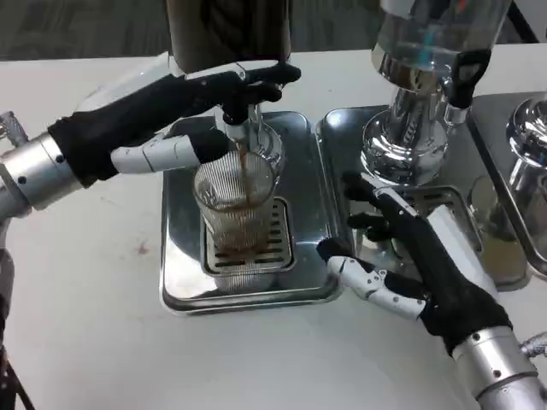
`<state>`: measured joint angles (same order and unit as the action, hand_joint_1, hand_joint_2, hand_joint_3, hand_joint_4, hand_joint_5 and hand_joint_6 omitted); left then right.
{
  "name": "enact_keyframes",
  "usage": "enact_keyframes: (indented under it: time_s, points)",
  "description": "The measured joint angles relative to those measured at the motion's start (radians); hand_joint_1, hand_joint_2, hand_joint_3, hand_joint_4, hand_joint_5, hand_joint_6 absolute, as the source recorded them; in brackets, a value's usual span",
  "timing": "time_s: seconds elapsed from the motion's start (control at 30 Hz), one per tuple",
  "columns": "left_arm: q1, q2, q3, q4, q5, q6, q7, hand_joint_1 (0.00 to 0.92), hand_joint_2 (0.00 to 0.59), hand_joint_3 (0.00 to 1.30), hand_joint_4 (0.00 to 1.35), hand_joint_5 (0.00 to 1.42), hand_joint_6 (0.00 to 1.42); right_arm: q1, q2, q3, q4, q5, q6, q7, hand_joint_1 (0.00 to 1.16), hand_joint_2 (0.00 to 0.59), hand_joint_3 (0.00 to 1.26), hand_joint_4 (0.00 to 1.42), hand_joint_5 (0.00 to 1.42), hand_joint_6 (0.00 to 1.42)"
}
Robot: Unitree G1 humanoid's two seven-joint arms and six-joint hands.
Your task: Grasp the cup under the faucet to collect the drink, then remove the cup.
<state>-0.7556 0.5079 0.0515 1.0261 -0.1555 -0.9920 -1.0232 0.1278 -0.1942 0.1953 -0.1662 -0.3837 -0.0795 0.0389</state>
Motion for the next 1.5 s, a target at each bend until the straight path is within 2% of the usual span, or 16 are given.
enact_keyframes:
  time_s: [0.2, 0.53, 1.13, 1.5]
  points:
    - [0.005, 0.008, -0.008, -0.006, 0.01, -0.022, 0.017, 0.0, 0.065, 0.15, 0.09, 0.15, 0.15, -0.042, -0.02, 0.01, 0.001, 0.022, 0.046, 0.089, 0.58, 0.22, 0.0, 0.0, 0.01, 0.12]
    - [0.012, 0.02, -0.026, -0.006, 0.011, -0.046, 0.04, 0.0, 0.068, 0.15, 0.09, 0.15, 0.15, -0.105, -0.028, 0.026, 0.003, 0.056, 0.111, 0.192, 0.57, 0.219, 0.0, 0.0, 0.0, 0.05]
    - [0.013, 0.026, -0.032, -0.009, 0.01, -0.049, 0.05, 0.0, 0.068, 0.16, 0.1, 0.15, 0.15, -0.218, 0.019, 0.014, 0.126, 0.1, 0.122, 0.186, 0.56, 0.234, 0.0, 0.0, 0.0, 0.06]
    - [0.014, 0.031, -0.032, -0.013, 0.01, -0.05, 0.051, 0.0, 0.068, 0.16, 0.1, 0.15, 0.15, -0.284, 0.03, 0.014, 0.2, 0.112, 0.122, 0.186, 0.56, 0.235, 0.0, 0.0, 0.0, 0.06]
